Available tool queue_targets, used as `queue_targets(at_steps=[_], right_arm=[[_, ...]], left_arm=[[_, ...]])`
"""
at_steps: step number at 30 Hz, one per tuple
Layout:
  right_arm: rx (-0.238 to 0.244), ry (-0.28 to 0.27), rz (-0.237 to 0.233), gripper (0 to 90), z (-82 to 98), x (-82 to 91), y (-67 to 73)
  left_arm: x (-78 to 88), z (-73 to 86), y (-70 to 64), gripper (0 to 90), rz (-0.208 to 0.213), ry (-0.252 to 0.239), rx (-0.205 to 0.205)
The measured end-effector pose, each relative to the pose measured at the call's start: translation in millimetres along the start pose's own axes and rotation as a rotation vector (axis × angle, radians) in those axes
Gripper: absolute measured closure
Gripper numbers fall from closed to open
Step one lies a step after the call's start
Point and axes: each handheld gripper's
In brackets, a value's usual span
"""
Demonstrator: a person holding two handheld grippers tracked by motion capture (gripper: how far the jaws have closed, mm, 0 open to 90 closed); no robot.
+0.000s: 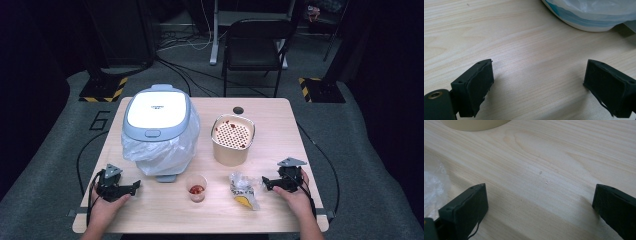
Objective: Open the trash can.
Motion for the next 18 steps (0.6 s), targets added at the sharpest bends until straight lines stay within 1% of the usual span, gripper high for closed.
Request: queue_targets(at_steps=[1, 3, 4, 6, 11, 13, 15, 16, 18], right_arm=[[0.002, 0.000, 0.000, 0.0, 0.0, -0.1, -0.1], [0.001, 0.000, 0.000, 0.0, 0.0, 0.0, 0.0], [0.001, 0.000, 0.000, 0.0, 0.0, 0.0, 0.0], [0.001, 0.000, 0.002, 0.0, 0.0, 0.0, 0.0], [-0.001, 0.000, 0.000, 0.0, 0.1, 0.0, 0.2], [-0.003, 0.001, 0.001, 0.0, 0.1, 0.1, 0.3], [-0.004, 0.001, 0.002, 0.0, 0.1, 0.2, 0.4], [-0.005, 0.002, 0.004, 0.0, 0.2, 0.4, 0.6], [-0.006, 0.002, 0.006, 0.0, 0.2, 0.4, 0.7]], left_arm=[[-0.1, 0.0, -0.5, 8.6, -0.002, -0.002, 0.006], [0.2, -0.1, 0.0, 9.1, -0.001, 0.000, 0.005], [1.2, 0.2, 0.5, 10.3, -0.008, -0.007, 0.006], [2.1, 0.9, 0.7, 15.9, -0.005, -0.016, 0.014], [2.3, 0.7, 0.8, 16.2, -0.007, -0.012, 0.008], [2.2, 0.8, 0.6, 16.5, -0.010, -0.015, 0.014], [2.5, 0.7, 1.3, 18.8, -0.017, -0.018, 0.011], [2.9, 1.0, 1.5, 20.1, -0.019, -0.021, 0.025], [3.8, 0.8, 3.1, 23.0, -0.026, -0.023, 0.020]])
Point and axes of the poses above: each handheld gripper's, and its own axes: x roughly backward along the jaws, z roughly out of its underside, y roughly to its left, and after that the axes turned 2 degrees about x, right-handed
